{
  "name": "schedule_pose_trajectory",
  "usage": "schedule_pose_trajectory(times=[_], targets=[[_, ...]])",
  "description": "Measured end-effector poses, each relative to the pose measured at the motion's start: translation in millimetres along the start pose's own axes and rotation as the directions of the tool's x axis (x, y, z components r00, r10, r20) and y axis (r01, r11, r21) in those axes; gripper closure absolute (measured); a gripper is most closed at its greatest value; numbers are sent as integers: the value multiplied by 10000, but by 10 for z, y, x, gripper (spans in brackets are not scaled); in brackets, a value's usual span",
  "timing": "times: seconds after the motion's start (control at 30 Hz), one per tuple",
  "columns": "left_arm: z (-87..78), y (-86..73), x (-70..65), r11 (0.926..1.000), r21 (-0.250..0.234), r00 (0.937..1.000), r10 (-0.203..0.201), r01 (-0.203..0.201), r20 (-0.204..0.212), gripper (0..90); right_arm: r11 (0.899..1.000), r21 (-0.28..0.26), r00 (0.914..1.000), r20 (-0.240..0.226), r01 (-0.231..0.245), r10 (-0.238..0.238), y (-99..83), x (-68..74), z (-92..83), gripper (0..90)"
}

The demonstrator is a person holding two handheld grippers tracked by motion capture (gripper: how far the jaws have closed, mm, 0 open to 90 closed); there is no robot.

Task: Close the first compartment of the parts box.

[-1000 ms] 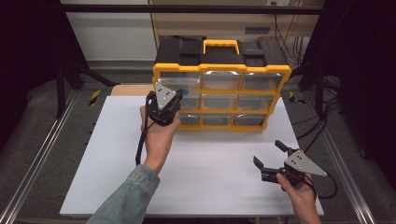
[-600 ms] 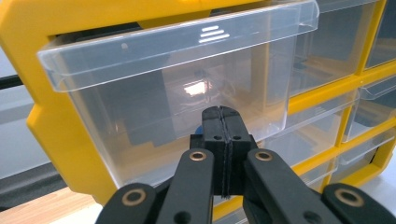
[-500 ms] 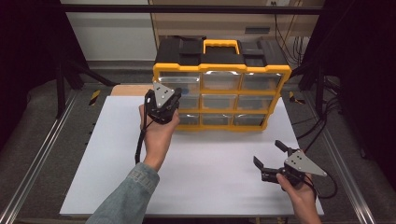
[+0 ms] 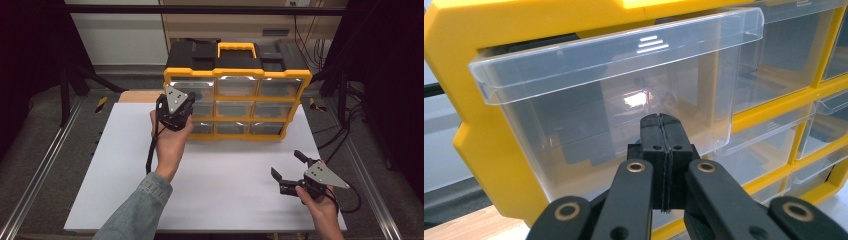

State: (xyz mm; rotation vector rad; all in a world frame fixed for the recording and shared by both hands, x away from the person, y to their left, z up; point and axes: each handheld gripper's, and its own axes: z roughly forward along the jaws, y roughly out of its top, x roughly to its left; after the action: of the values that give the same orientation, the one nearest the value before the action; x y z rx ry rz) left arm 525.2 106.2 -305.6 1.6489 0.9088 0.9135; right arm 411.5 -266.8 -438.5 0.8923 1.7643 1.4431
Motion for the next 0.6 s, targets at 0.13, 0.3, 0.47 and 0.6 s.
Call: schedule_pose_trajectory(times=[0.13, 0.3, 0.47, 0.6], targets=[[-2, 1, -4, 10000, -6, 10000, 19, -19, -74, 900, 10000, -24, 10000, 10, -8, 8, 3, 2, -2, 39], [5, 1, 0, 10000, -32, 9999, -87, 86, -108, 900, 10000, -34, 10000, 21, -61, 61, 5, 4, -3, 38], [12, 9, 2, 10000, -48, 9999, -57, 57, -139, 900, 10000, -30, 10000, 21, -12, 12, 4, 7, 4, 38], [32, 17, 5, 9998, -171, 9998, 74, -77, -196, 900, 10000, -28, 10000, 33, -51, 51, 3, 6, 2, 39]])
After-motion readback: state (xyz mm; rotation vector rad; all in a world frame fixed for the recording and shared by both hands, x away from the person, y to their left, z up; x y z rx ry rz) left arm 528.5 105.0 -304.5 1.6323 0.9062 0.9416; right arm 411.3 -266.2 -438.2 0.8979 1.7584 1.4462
